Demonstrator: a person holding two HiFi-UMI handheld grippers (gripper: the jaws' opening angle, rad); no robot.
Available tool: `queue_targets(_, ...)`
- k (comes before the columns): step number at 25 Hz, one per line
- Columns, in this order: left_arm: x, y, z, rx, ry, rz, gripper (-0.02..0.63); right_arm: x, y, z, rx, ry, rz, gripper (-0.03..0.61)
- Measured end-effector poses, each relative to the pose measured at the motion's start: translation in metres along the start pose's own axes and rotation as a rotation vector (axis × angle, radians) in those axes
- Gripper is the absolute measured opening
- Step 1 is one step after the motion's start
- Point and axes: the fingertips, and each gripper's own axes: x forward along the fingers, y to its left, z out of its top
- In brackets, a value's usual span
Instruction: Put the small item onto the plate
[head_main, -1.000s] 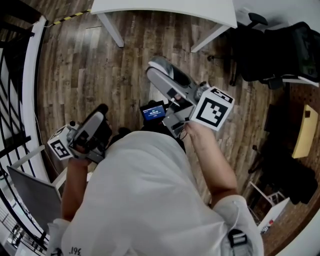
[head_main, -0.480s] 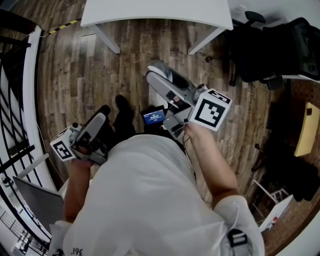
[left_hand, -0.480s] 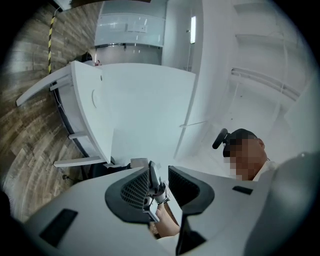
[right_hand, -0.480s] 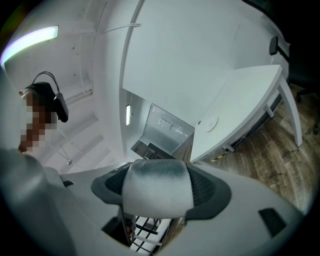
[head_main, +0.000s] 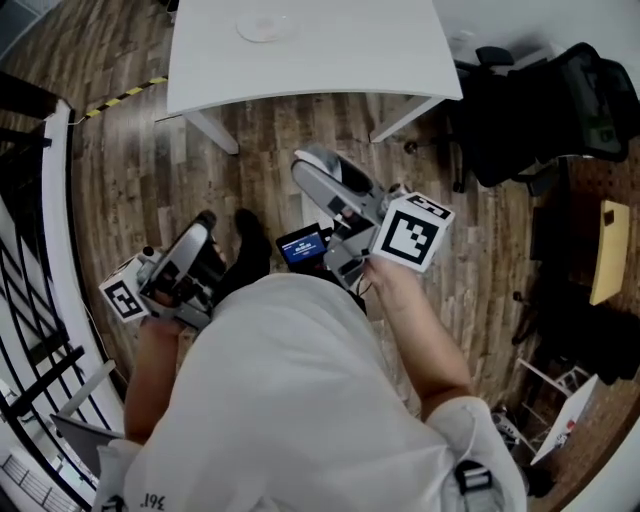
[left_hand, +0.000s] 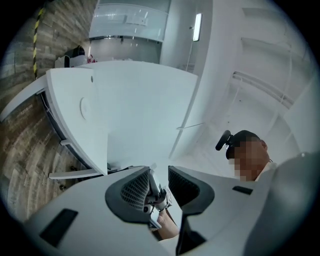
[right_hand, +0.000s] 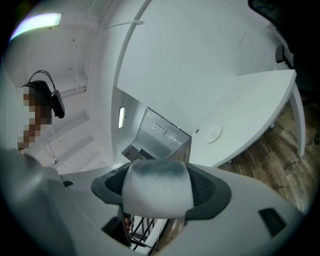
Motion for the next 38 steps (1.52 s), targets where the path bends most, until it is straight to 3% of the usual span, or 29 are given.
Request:
queue_targets(5,-0.006,0.016,0.066,-0.016,0.044,-0.039,0.117,0.067,0.005,0.021,-0.044,-0.02,-0.041,0.324)
queue_targets(12,-0.021,0.038,0.123,-0.053,0.06,-0.055,0.117,0.124,-0.001,0.032,-0.07,-0.035,-0.094,0.324)
queue_targets(24,0.02,0.065,0.144,-0.103,0.13,-0.041,0.117,0.149,-0.036,0.076,-0.118,-0.054,-0.149,0.324)
queue_targets(38,0.133,0.119,0.195,0.01,0.024,0.05,0.117,0.183,-0.135,0.158,-0.135,0.088,-0.1,0.324)
